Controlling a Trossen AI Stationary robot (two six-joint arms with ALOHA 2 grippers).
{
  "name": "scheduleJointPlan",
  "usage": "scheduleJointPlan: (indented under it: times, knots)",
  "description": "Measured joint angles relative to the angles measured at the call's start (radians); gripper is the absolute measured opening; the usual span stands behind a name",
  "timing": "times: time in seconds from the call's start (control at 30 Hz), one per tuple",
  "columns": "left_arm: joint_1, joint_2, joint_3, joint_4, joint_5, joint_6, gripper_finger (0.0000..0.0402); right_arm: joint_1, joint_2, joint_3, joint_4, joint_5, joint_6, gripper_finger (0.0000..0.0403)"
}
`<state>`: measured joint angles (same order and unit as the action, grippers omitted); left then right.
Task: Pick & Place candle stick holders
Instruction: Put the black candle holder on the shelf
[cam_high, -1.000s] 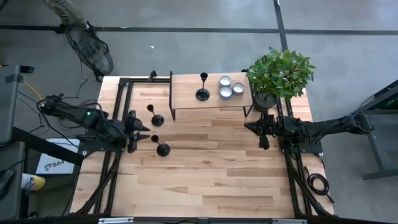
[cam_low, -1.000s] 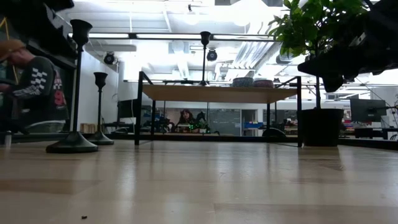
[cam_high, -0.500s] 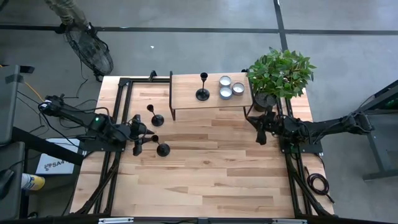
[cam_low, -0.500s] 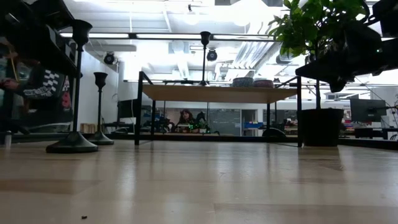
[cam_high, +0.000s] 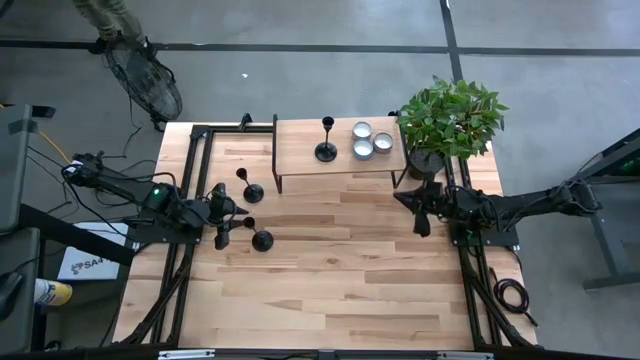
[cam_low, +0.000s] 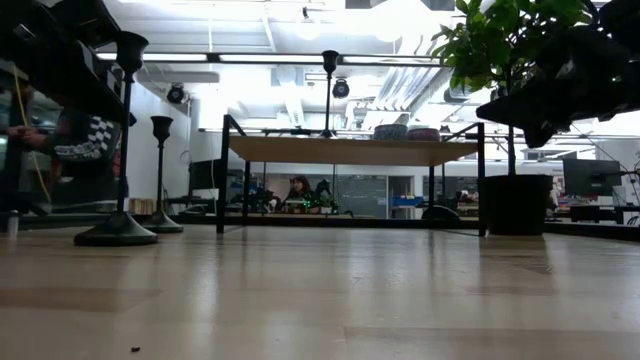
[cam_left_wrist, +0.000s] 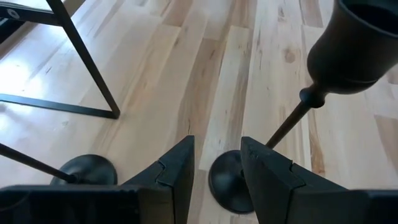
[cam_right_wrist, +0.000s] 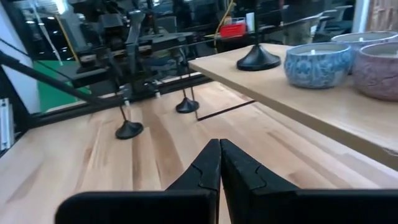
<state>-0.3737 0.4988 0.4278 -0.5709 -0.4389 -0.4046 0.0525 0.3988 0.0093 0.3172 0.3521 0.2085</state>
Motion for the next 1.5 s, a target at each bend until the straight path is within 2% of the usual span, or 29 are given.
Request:
scheduleJointPlan:
  times: [0.43, 0.63, 0.8, 1.07, 1.3, 1.5]
  knots:
    - [0.0, 0.001, 0.0, 0.0, -0.008, 0.007, 0.0129, 0.0, 0.0, 0.0, 0.0, -0.03, 0.0, 0.0003]
    - [0.0, 0.001, 0.0, 0.0, 0.008, 0.016, 0.0129, 0.0, 0.0, 0.0, 0.0, -0.03, 0.0, 0.0003]
    - [0.0, 0.003, 0.0, 0.003, 0.062, 0.016, 0.0129, 0.0, 0.0, 0.0, 0.0, -0.03, 0.0, 0.0003]
    - [0.0, 0.099, 0.0, 0.116, 0.07, 0.031, 0.013, 0.0, 0.0, 0.0, 0.0, -0.03, 0.0, 0.0003]
    - [0.0, 0.209, 0.0, 0.136, 0.069, 0.012, 0.0179, 0.0, 0.0, 0.0, 0.0, -0.03, 0.0, 0.0003]
    - [0.0, 0.224, 0.0, 0.096, 0.093, 0.007, 0.022, 0.0, 0.0, 0.0, 0.0, -0.03, 0.0, 0.0003]
